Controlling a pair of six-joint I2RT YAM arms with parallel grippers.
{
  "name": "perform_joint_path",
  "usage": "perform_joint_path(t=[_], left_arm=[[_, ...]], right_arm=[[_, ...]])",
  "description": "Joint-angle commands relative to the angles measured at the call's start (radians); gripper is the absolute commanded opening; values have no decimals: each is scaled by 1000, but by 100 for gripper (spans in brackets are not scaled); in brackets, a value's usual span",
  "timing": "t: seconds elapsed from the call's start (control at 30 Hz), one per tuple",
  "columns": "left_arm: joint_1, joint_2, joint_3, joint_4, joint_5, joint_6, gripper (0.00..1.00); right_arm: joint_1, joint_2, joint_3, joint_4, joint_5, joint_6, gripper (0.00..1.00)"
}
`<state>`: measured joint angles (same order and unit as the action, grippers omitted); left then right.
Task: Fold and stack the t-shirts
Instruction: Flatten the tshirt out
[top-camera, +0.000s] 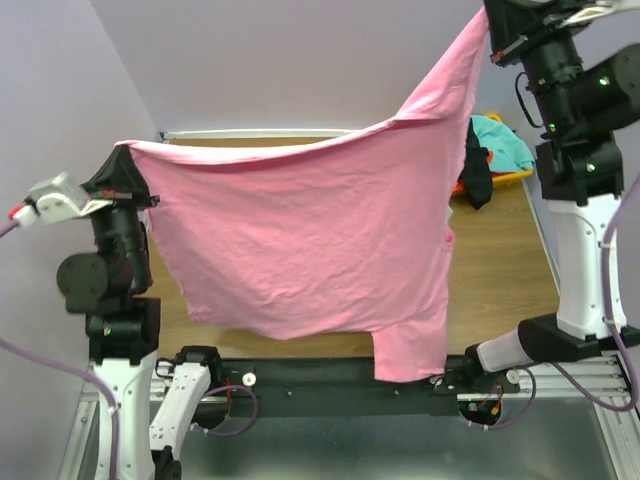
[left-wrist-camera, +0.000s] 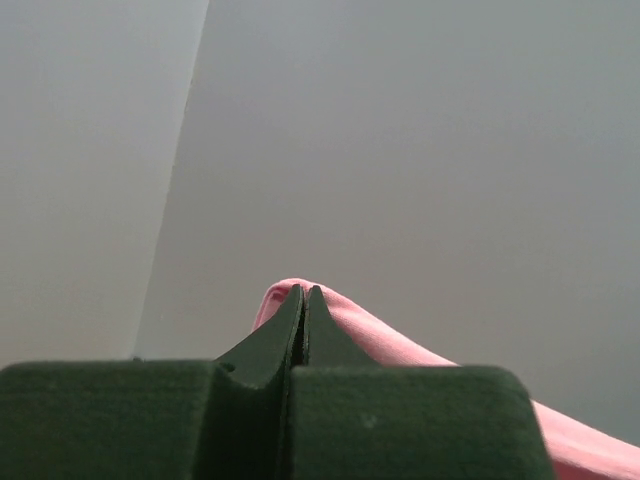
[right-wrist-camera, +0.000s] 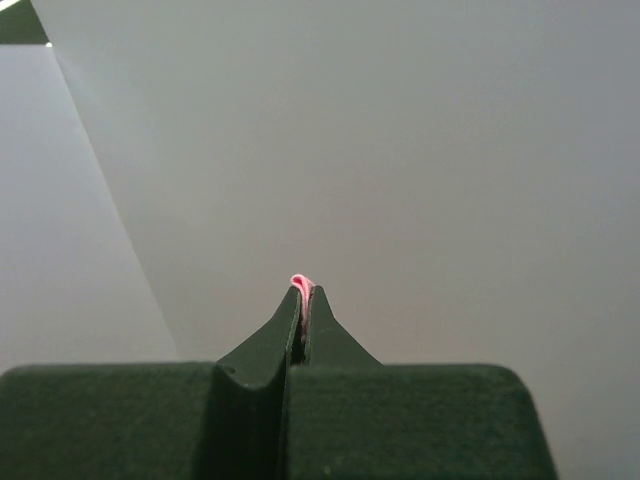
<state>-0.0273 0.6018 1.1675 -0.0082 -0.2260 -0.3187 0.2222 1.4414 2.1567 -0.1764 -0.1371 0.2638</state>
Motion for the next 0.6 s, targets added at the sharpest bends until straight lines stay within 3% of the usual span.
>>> perform_joint_path(t=[0.0,0.2,0.33,0.4,0.43,0.47,0.5,0.53,0.57], left_arm=[[6,113,-98,91,-100,1,0],[9,350,-160,206,-188,26,0],[18,675,-74,275,-281,26,0],[59,787,42,266,-311,27,16],[64,879,87,252,-317,27,26],[63,915,119,249,-325,23,45],[63,943,177,248,-319,21,74],[63,978,193,241,-303,18,83],[60,987,204,241,-294,9,98]], right_arm=[[-1,124,-15,21,-32,3,1],[-1,393,-22,113,-44,37,0],[-3,727,203,123,-35,84,0],[-1,920,391,123,-32,104,4],[-1,970,446,126,-30,107,39],[-1,1014,489,127,-39,107,63],[-1,1037,514,127,-42,100,82],[-1,1033,490,129,-45,94,100],[-3,1016,441,135,-47,85,100]])
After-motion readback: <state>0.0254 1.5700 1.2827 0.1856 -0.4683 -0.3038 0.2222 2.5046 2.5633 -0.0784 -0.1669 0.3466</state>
